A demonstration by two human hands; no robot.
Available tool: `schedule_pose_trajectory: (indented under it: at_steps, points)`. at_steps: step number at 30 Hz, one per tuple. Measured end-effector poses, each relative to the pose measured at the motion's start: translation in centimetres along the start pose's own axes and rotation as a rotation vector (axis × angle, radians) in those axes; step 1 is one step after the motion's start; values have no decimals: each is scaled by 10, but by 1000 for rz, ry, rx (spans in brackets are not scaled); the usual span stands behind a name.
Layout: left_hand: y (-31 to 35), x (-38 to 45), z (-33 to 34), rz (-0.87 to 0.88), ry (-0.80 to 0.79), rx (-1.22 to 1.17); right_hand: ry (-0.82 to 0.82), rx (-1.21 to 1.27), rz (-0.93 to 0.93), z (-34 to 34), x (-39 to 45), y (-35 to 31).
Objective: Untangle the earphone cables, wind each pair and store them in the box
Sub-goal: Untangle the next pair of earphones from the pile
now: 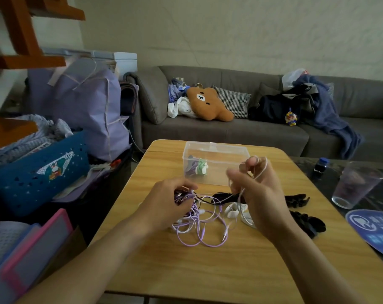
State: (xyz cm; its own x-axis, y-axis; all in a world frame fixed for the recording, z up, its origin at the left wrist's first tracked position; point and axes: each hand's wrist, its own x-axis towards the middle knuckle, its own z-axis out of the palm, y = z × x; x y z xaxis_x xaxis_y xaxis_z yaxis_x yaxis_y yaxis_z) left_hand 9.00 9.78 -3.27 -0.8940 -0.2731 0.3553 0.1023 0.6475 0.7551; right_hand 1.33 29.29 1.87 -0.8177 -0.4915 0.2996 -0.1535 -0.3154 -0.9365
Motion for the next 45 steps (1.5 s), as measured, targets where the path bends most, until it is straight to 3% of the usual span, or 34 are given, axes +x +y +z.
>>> schedule_pose_trajectory:
  at_steps: [5, 13, 16, 24, 27, 33, 40, 45]
  points:
    - [2, -2, -5, -14, -26, -100, -18, -783, -26, -2, -5, 5]
    - [8, -4, -6, -34, -30, -194, -371, -1280, -28, -4, 1, 22]
    - [7, -5, -7, -57, 34, -200, -357, -1257, -44, -7, 4, 24]
    - [6, -3, -13, -76, 237, -145, -110, -839, -6, -11, 9, 20]
    - [5, -2, -12, -58, 267, -103, -111, -885, 11, -11, 9, 17]
    - [9, 1, -11, 43, 304, -30, -192, -1291, 6, -9, 8, 19]
    - [17, -3, -17, 119, 303, 18, 74, -1116, -173, -19, 15, 29]
    - [11, -1, -32, -8, 430, -28, 303, -902, -144, -32, 16, 33]
